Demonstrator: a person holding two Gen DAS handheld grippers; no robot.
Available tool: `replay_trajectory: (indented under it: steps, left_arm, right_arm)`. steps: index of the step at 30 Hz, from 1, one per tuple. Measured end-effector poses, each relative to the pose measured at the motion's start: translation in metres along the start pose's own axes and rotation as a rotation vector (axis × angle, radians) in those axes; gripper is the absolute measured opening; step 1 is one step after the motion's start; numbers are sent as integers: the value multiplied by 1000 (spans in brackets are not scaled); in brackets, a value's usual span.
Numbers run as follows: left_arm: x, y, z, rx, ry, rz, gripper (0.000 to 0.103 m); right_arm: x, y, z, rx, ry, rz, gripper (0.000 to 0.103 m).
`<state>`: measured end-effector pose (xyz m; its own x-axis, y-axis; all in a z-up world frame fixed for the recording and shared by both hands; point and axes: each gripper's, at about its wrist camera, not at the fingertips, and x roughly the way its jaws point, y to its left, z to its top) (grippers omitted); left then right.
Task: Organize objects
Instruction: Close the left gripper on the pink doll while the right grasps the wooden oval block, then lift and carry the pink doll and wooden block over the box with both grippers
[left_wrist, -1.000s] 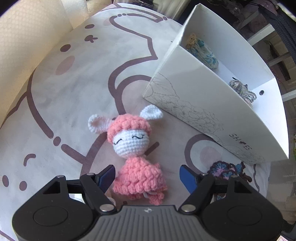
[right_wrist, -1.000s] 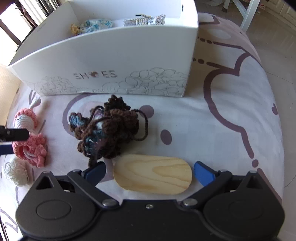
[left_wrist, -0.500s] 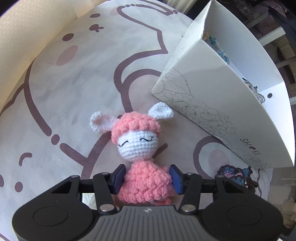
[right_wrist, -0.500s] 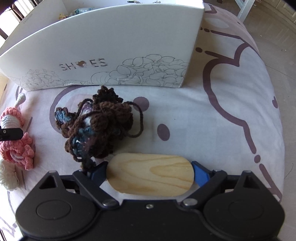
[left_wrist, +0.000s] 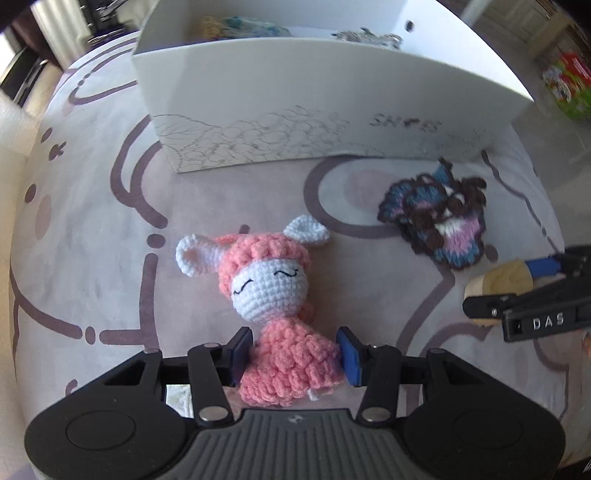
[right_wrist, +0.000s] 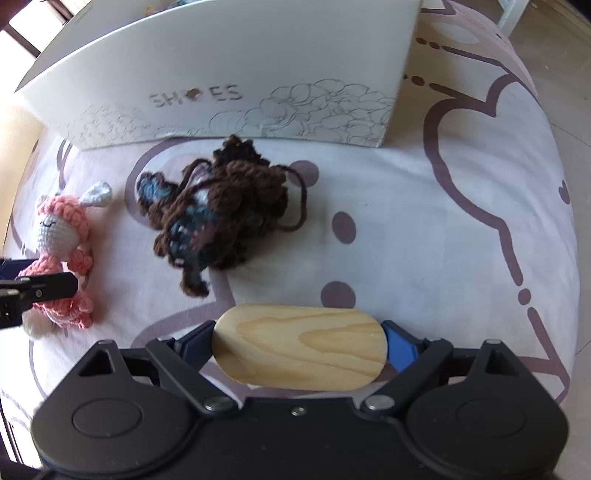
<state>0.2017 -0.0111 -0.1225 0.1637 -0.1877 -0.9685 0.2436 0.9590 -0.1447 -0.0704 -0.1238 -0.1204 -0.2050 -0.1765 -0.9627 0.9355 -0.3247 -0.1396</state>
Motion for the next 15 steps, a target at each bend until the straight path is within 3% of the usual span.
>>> replay_trajectory:
  steps: [2,4,7,11,15]
  left_arm:
    - [-3,-7,-5,82,9,10,51]
    - [-5,-8,-8,100,16,8,51]
    - [-5,-2,-5,17,14,10,53]
    - [5,16,4,-174,34,-46,53]
    - [18,22,6,-237,65,-42,53]
  right_arm:
    - [0,2,-6,-26,12,-5,94]
    - [0,5,-11,-50,25,-16,94]
    - [0,6,-16,-59,28,-19,94]
    - [0,4,-17,-25,30,-9,94]
    - [2,7,-20,-26,31,-14,95]
